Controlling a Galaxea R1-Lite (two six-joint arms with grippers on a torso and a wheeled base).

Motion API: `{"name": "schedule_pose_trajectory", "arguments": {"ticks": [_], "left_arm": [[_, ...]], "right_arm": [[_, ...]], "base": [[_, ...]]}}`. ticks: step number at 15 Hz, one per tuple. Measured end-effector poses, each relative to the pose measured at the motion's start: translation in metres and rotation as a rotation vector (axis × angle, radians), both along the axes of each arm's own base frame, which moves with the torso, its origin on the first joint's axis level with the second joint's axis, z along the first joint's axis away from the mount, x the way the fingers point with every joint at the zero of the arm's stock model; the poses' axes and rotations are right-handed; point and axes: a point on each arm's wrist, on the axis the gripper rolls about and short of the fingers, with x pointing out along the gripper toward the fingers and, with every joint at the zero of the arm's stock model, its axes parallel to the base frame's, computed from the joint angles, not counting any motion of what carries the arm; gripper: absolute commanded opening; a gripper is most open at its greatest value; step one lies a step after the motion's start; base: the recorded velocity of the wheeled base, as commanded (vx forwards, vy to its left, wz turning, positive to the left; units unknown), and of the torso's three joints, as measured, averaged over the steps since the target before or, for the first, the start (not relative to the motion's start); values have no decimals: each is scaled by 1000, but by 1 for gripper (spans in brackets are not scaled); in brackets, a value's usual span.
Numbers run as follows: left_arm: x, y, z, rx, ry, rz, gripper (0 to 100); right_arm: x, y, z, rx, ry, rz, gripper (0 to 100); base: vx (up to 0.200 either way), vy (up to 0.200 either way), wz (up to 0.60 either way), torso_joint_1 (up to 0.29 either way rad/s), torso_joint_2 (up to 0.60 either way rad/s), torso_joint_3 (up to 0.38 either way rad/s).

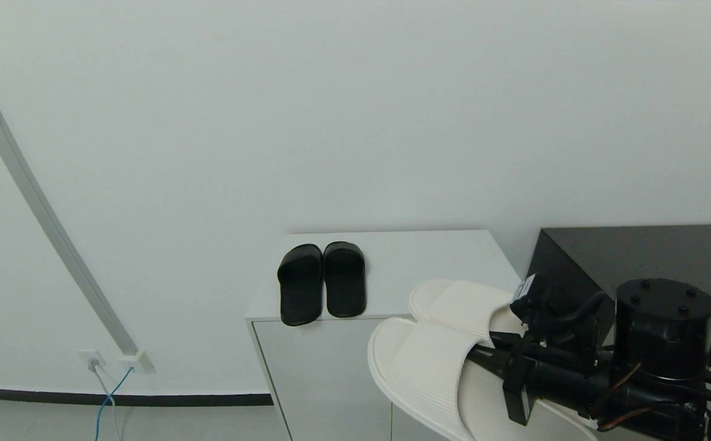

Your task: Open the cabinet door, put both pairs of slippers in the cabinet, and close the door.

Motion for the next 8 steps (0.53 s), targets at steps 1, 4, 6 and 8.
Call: {"name": "schedule_pose_trajectory", "arguments": {"ticks": [1,4,6,8], "left_arm": [[0,0,0,0,0,0,0],[0,0,0,0,0,0,0],[0,0,0,0,0,1,0],[0,0,0,4,-2,2,0]], "right_arm": [[0,0,0,-1,2,1,0],[-1,-1,-1,-6,3,2,0],[-2,-1,-2,-9,4,3,0],[-3,-2,-4,-16,9,5,0]], "base": [[-200,0,0,-2,2,7],[-67,0,0,2,1,1],[0,0,0,0,0,0],[0,0,0,0,0,0]]}}
